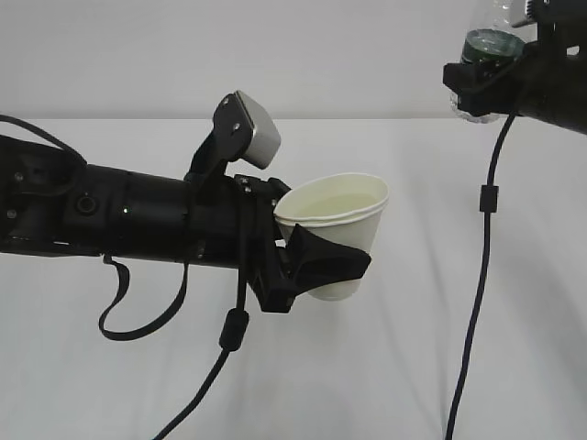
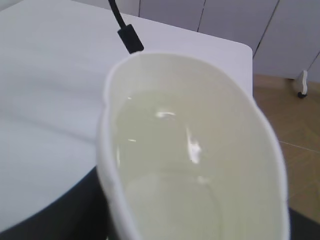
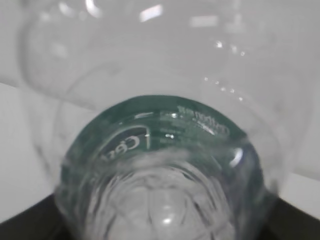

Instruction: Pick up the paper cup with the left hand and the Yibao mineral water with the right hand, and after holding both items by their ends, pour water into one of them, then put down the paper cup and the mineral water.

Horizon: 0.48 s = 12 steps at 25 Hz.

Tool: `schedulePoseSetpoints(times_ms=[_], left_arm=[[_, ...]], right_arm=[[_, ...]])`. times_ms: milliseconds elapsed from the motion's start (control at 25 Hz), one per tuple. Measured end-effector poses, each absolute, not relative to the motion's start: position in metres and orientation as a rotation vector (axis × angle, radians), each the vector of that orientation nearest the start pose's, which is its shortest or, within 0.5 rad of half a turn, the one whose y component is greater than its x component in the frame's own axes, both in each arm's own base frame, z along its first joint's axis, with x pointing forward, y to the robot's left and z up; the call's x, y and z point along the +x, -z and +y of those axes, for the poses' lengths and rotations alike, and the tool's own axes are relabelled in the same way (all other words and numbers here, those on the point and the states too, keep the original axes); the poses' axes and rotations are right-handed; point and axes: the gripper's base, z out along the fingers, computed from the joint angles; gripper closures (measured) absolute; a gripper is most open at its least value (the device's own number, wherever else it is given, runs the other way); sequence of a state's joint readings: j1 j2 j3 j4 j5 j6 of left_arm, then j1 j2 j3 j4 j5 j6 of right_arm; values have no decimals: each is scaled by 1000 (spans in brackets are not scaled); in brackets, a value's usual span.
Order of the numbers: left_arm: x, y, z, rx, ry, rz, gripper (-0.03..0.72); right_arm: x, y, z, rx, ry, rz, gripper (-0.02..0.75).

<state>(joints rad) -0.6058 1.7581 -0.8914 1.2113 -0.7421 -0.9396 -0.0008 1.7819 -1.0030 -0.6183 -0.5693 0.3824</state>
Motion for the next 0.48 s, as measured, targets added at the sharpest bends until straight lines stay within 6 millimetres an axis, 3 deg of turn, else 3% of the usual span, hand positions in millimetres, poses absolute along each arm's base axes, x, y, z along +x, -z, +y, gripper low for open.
schedulePoseSetpoints(times_ms=[480], left_arm=[[253, -201, -245, 1161, 974, 1702, 269]], right_arm=[[395, -206, 24, -291, -168, 1744, 278]])
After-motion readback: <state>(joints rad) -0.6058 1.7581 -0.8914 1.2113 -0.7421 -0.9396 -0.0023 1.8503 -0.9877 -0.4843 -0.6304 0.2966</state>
